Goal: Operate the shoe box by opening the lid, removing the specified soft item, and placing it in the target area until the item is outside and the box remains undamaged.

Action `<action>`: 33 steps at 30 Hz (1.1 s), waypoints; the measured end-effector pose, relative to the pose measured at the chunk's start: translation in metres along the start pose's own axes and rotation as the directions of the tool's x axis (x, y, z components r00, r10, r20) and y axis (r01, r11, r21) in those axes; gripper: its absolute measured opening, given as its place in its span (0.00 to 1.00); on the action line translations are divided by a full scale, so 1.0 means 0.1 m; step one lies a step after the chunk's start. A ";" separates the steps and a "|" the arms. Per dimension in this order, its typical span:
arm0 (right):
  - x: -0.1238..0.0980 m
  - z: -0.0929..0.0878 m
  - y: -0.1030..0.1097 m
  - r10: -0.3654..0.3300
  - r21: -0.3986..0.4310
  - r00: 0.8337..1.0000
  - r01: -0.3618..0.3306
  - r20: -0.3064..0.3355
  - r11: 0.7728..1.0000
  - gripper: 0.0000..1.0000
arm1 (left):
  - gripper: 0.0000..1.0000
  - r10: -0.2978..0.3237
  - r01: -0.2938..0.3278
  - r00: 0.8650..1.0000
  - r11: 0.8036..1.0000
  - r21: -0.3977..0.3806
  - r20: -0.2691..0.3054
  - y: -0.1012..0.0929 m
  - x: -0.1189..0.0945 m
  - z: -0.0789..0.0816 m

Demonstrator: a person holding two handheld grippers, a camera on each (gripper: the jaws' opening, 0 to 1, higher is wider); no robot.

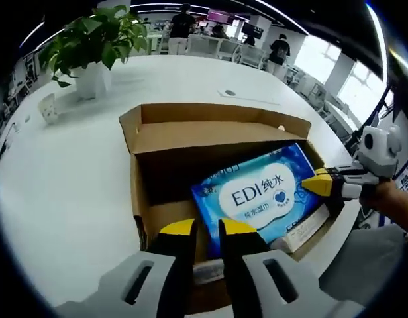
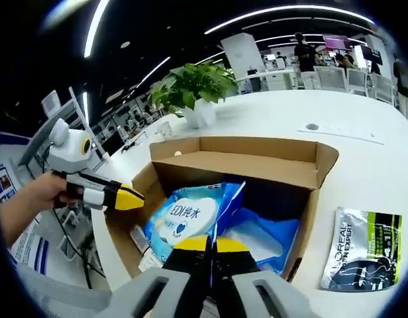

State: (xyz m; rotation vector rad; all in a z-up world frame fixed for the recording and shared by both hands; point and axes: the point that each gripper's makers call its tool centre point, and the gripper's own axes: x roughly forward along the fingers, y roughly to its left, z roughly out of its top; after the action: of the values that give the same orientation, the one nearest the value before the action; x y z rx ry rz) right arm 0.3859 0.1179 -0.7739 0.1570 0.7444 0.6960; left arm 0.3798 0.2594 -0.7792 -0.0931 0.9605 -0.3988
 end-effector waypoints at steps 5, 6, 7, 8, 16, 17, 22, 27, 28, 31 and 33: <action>0.00 0.00 0.00 -0.007 -0.022 1.000 0.007 0.001 1.000 0.00 | 0.21 -0.035 0.034 0.998 0.999 -0.017 -0.047 -0.05 0.07 -0.10; 0.00 0.00 0.00 -0.007 -0.022 1.000 0.007 0.001 1.000 0.00 | 0.20 -0.035 0.035 0.998 0.999 -0.017 -0.052 -0.06 0.08 -0.11; 0.00 0.00 0.00 -0.007 -0.020 1.000 0.007 0.001 1.000 0.00 | 0.20 -0.031 0.030 0.997 1.000 -0.007 -0.064 -0.05 0.10 -0.13; 0.00 -0.01 0.00 -0.007 -0.020 1.000 0.007 0.000 1.000 0.00 | 0.18 -0.030 0.030 0.997 1.000 -0.005 -0.067 -0.05 0.11 -0.14; 0.00 -0.01 0.00 -0.004 -0.014 1.000 0.004 -0.003 1.000 0.00 | 0.17 -0.056 0.053 0.994 0.998 -0.027 -0.097 -0.10 0.23 -0.21; 0.00 -0.01 0.00 -0.004 -0.013 1.000 0.004 -0.003 1.000 0.00 | 0.16 -0.056 0.054 0.993 0.998 -0.028 -0.102 -0.10 0.24 -0.22; 0.00 -0.01 0.00 -0.004 -0.006 1.000 0.004 -0.001 1.000 0.00 | 0.10 -0.043 0.039 0.993 0.998 -0.041 -0.114 -0.10 0.28 -0.25; 0.00 -0.01 -0.01 -0.004 -0.002 1.000 0.004 0.002 1.000 0.00 | 0.02 -0.036 0.028 0.993 0.997 -0.069 -0.109 -0.09 0.30 -0.25; 0.00 -0.01 -0.01 -0.004 -0.001 1.000 0.004 0.002 1.000 0.00 | 0.01 -0.035 0.027 0.994 0.997 -0.073 -0.108 -0.08 0.30 -0.25; 0.01 -0.01 0.00 -0.003 0.003 1.000 0.003 0.005 1.000 0.00 | 0.00 -0.035 0.027 0.994 0.997 -0.076 -0.105 -0.09 0.32 -0.25; 0.01 -0.01 -0.01 -0.001 0.011 1.000 0.001 0.007 1.000 0.00 | 0.00 -0.030 0.023 0.994 0.998 -0.065 -0.105 -0.09 0.32 -0.24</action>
State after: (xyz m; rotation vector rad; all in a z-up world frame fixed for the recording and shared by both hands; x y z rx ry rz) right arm 0.3858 0.1178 -0.7752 0.1688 0.7417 0.6899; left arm 0.3738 0.2413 -0.8161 -0.1439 1.0778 -0.4009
